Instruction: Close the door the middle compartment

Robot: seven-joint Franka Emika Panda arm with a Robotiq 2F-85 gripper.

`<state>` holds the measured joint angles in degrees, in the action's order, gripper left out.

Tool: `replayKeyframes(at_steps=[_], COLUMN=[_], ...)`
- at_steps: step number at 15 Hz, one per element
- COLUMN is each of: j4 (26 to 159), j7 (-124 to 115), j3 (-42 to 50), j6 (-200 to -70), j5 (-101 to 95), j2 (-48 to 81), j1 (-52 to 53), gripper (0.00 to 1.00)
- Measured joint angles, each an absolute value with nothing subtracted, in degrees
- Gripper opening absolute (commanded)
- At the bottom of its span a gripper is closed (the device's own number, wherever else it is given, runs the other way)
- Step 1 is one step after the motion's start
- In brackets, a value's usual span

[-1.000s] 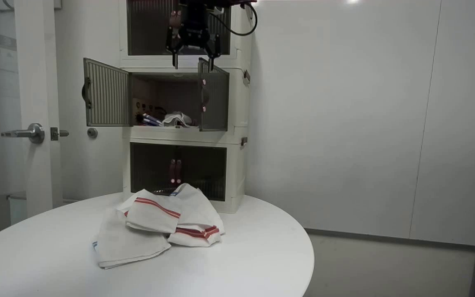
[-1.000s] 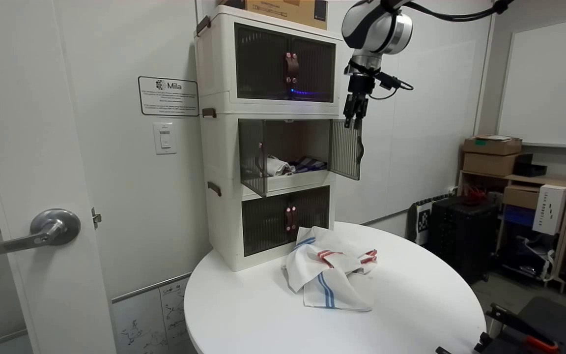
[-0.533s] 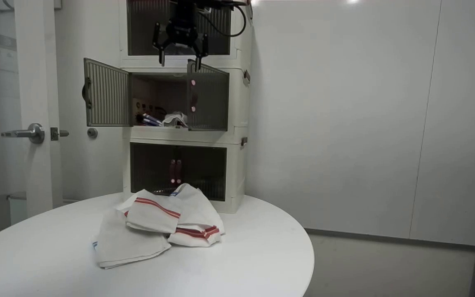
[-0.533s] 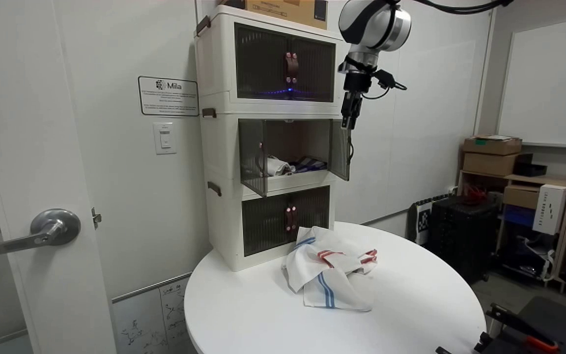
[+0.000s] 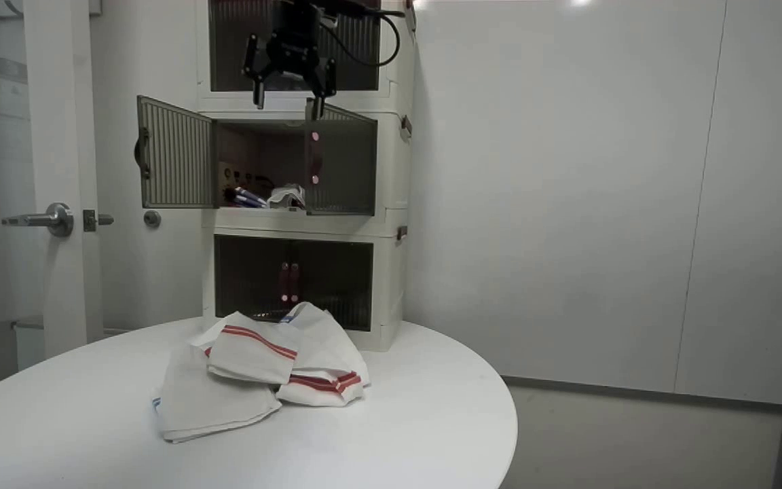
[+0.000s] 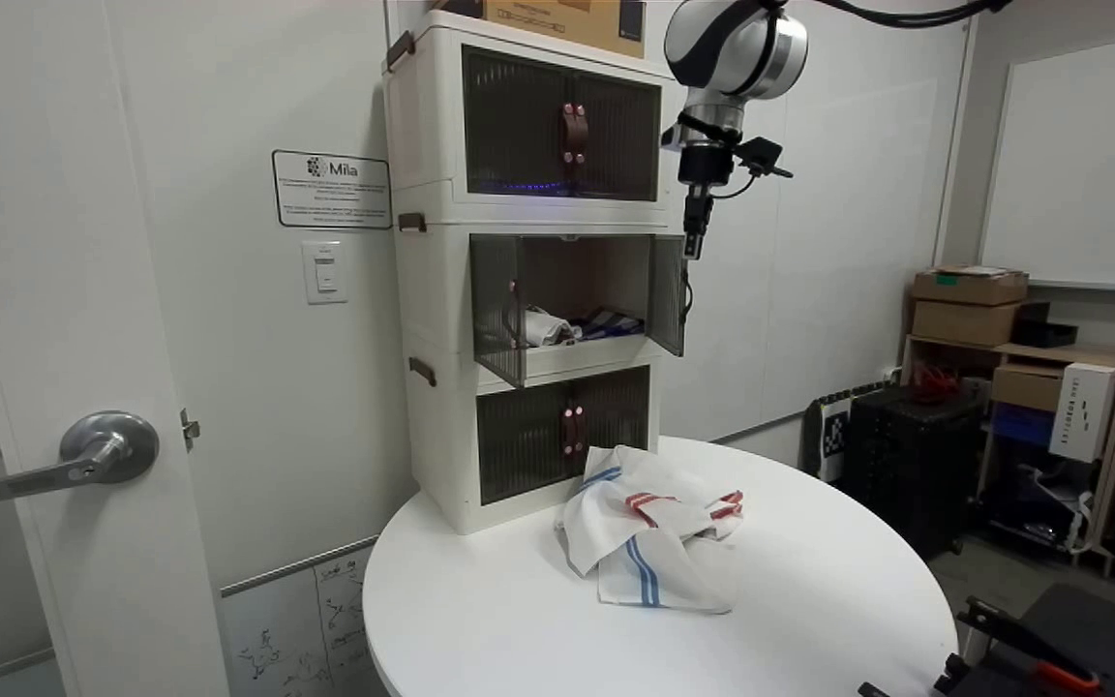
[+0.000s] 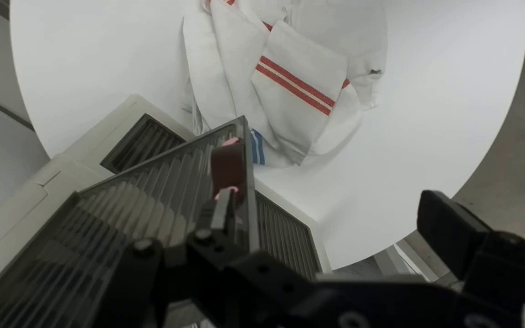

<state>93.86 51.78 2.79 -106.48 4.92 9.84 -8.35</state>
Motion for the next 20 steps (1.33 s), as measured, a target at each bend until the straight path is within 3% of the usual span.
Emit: replayKeyframes(at_steps=[6, 14, 20], j4=[90.4, 75.0, 67.7], j7=[52.0, 65.3, 71.2], j3=[3.1, 3.8, 3.7], j6=[-103.6, -81.8, -80.7], j5=[-0.2, -7.5, -10.0], j2=[11.4, 17.8, 23.6], j1=[-8.7, -10.0, -10.1], gripper=[1.00, 1.00, 1.00])
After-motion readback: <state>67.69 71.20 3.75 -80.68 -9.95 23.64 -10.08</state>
